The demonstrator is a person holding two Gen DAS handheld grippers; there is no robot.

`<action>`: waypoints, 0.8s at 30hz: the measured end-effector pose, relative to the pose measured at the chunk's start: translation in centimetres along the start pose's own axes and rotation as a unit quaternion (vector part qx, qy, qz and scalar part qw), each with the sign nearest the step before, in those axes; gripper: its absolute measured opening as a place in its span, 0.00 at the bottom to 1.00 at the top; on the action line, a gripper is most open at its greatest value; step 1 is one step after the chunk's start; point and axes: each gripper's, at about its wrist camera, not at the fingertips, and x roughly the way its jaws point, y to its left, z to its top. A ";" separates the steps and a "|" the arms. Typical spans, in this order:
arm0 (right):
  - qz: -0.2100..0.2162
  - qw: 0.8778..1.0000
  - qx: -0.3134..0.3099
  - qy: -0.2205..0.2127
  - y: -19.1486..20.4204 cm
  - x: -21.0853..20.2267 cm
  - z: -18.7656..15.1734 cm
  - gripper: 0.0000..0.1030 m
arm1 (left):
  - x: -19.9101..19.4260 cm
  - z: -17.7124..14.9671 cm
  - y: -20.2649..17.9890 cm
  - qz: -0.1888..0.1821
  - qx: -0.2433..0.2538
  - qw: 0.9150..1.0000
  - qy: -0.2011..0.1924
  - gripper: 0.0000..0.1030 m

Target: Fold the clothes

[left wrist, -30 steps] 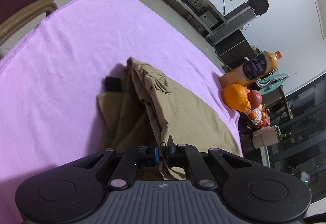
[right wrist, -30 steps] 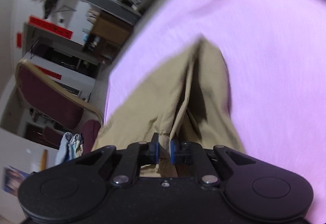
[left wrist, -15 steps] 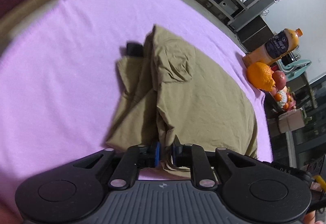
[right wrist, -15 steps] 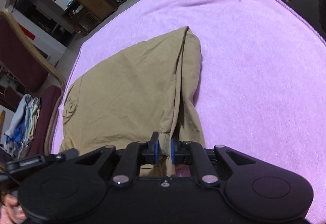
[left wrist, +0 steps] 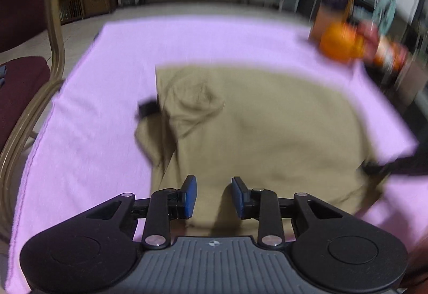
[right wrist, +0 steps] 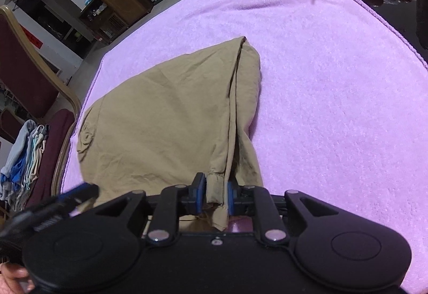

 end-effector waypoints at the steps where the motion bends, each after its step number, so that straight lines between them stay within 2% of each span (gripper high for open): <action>1: -0.002 1.000 0.003 0.001 0.0 -0.3 0.1 0.20 | -0.1 -0.2 -0.2 0.006 0.012 1.000 -0.003 0.31; 3: -0.002 1.000 0.017 -0.009 0.0 -1.7 0.2 0.29 | -0.3 -0.5 -0.3 0.012 0.026 1.000 -0.008 0.31; 4: 0.006 0.999 0.027 -0.027 -0.1 -2.8 0.4 0.39 | -0.3 -0.5 -0.1 0.011 0.022 1.000 -0.009 0.31; 6: 0.037 0.995 0.050 -0.077 -0.4 -5.4 0.4 0.54 | -0.3 -0.5 0.4 0.003 0.007 1.000 -0.007 0.31; 9: 0.109 0.984 0.093 -0.110 -0.2 -7.9 1.2 0.52 | -0.4 -0.4 1.0 -0.008 -0.015 1.000 -0.003 0.31; 10: 0.125 0.981 0.092 -0.119 0.5 -8.6 1.7 0.44 | -0.5 -0.4 1.0 -0.010 -0.019 1.000 -0.003 0.31; 12: 0.141 0.978 0.059 -0.144 3.0 -10.3 3.1 0.34 | -0.6 -0.4 1.1 -0.014 -0.024 1.000 -0.002 0.31; 15: 0.155 0.970 -0.012 -0.188 7.7 -12.4 5.3 0.34 | -0.7 -0.4 1.3 -0.019 -0.029 0.999 0.000 0.32; 18: 0.135 0.964 -0.082 -0.214 11.8 -13.0 7.1 0.34 | -0.7 -0.4 1.5 -0.026 -0.034 0.999 0.000 0.32; 20: 0.112 0.963 -0.112 -0.216 12.9 -12.0 7.7 0.34 | -0.7 -0.4 1.7 -0.030 -0.036 0.999 0.000 0.32; 24: 0.050 0.974 -0.109 -0.192 10.1 -6.7 8.2 0.35 | -0.6 -0.5 1.9 -0.035 -0.038 0.999 -0.002 0.32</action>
